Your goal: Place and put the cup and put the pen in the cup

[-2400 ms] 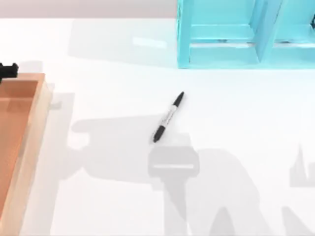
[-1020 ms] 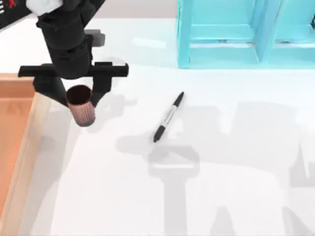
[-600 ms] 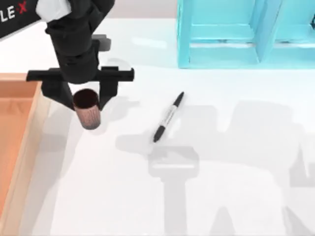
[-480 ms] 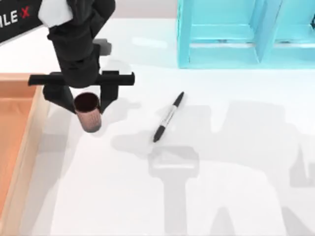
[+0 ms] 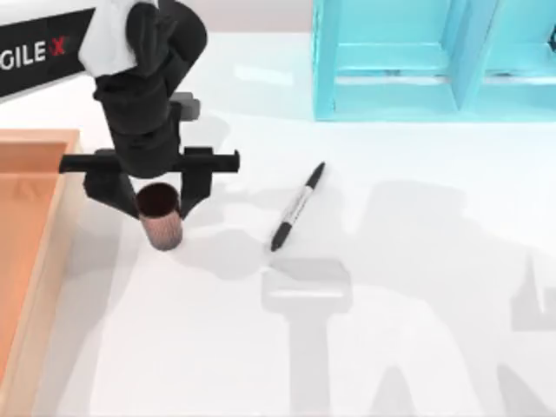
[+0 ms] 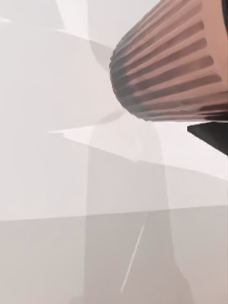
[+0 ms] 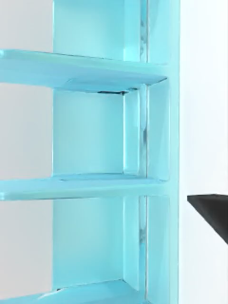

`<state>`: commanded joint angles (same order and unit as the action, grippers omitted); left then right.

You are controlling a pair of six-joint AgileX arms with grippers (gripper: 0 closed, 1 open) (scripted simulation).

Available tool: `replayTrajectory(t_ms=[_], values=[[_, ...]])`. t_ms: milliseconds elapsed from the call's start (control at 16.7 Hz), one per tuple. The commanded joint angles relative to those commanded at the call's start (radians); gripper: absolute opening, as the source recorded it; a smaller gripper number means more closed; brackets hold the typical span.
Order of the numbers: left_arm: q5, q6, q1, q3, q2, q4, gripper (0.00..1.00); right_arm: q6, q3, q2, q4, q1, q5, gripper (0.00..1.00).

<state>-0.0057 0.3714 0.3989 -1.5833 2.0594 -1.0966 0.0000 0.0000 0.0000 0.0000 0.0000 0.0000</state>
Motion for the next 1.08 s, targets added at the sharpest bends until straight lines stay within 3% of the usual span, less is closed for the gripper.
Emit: replayTrajectory(t_ms=[120, 900, 1080], values=[[0.000, 0.000, 0.000, 0.000, 0.000, 0.000, 0.00, 0.000, 0.000, 0.000, 0.000, 0.000, 0.000, 1.00], [0.000, 0.000, 0.000, 0.000, 0.000, 0.000, 0.98, 0.000, 0.000, 0.000, 0.000, 0.000, 0.000, 1.00], [0.000, 0.000, 0.000, 0.000, 0.000, 0.000, 1.00, 0.000, 0.000, 0.000, 0.000, 0.000, 0.000, 1.00]])
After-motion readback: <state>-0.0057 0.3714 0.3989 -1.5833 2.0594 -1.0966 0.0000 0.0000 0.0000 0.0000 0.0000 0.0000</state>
